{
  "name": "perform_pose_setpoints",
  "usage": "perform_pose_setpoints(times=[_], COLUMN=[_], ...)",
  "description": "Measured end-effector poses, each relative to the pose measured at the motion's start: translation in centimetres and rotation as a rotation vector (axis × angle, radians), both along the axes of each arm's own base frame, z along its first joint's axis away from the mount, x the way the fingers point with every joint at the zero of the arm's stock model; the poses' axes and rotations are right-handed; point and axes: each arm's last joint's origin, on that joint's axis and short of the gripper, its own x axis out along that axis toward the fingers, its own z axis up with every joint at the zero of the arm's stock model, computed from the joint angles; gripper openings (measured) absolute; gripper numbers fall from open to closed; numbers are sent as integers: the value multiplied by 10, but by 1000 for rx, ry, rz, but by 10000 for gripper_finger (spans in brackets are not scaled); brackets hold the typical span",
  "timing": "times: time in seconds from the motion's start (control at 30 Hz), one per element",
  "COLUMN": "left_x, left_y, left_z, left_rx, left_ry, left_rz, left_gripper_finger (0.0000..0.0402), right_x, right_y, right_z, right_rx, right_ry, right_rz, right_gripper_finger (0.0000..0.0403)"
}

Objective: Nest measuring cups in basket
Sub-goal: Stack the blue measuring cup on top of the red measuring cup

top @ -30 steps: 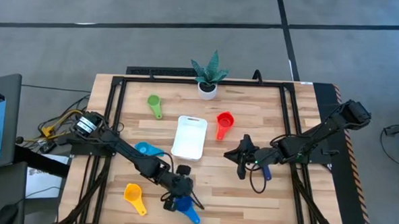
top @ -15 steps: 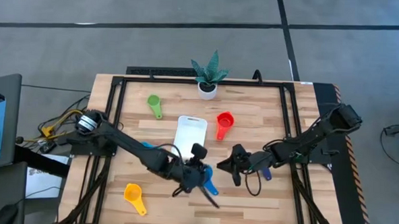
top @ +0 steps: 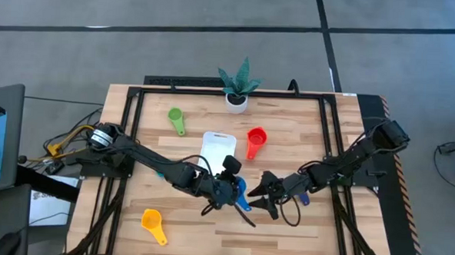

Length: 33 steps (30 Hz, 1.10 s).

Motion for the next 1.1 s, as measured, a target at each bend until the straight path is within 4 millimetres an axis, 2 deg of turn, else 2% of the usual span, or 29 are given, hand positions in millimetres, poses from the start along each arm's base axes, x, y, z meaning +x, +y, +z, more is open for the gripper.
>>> perform_pose_setpoints(times=[0.1,0.23,0.47,0.5,0.67,0.77,0.9,1.1], left_x=[2,4,4,4,4,3,1,-8], left_y=[8,13,15,15,14,17,19,25], left_z=[0,1,0,0,3,6,14,18], left_rx=[0,0,3,4,-14,-55,-63,76], left_ry=[-5,-13,-3,-7,-96,-144,-205,-209], left_rz=[27,47,53,64,196,265,333,455], left_gripper_finger=[1,2,3,4,8,29,85,177], right_x=[6,10,12,12,11,8,3,-9], right_y=[1,-3,-12,-12,-9,-9,-14,-25], right_z=[-3,-6,-4,-3,-1,-2,-5,-12], right_rx=[10,5,33,37,100,116,155,206], right_ry=[11,26,30,23,4,-30,-83,-187], right_rz=[-10,-28,-130,-135,-206,-291,-402,-597], right_gripper_finger=[202,156,25,16,18,8,12,9])
